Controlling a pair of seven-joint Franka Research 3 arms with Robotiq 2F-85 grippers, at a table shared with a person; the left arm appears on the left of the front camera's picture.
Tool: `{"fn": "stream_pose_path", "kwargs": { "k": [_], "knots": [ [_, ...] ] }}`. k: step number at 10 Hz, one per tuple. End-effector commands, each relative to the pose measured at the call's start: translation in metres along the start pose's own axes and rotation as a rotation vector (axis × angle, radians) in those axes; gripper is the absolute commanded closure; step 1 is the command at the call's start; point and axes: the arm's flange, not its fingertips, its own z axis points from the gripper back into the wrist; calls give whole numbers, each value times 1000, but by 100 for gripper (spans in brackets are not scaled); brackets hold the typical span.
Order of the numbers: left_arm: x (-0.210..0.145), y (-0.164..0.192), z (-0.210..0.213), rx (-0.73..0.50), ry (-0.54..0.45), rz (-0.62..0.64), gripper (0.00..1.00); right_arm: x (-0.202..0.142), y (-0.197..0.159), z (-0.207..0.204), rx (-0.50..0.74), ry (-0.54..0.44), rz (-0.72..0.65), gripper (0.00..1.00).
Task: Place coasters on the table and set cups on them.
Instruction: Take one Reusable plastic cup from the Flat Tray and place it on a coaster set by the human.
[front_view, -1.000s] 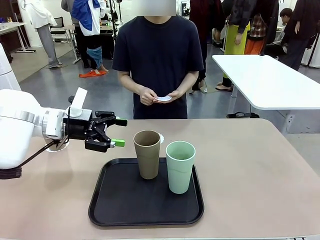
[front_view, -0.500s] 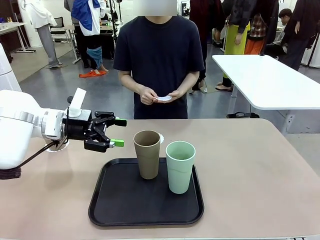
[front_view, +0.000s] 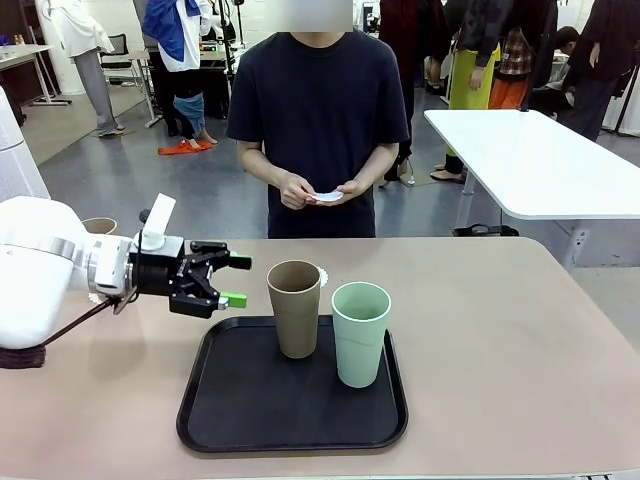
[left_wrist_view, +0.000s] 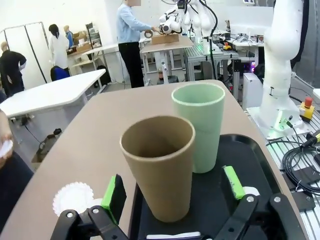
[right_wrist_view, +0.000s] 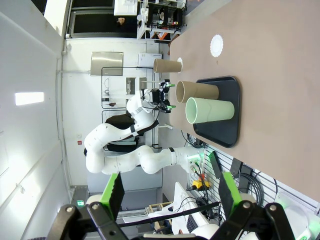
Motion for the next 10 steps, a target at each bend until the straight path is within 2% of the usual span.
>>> {"fn": "stream_pose_path", "kwargs": {
  "k": [1, 4, 7, 10],
  "knots": [
    [-22, 6, -7, -19, 15, 5, 0, 0, -1, 0, 4, -6, 12, 0],
    [-42, 14, -17, -31, -5, 162, 0, 0, -1, 0, 4, -6, 12, 0],
    [-54, 21, -22, -49, -25, 153, 0, 0, -1, 0, 4, -6, 12, 0],
    [-67, 28, -36, -99, -57, 85, 0, 0, -1, 0, 4, -6, 12, 0]
  ]
}}
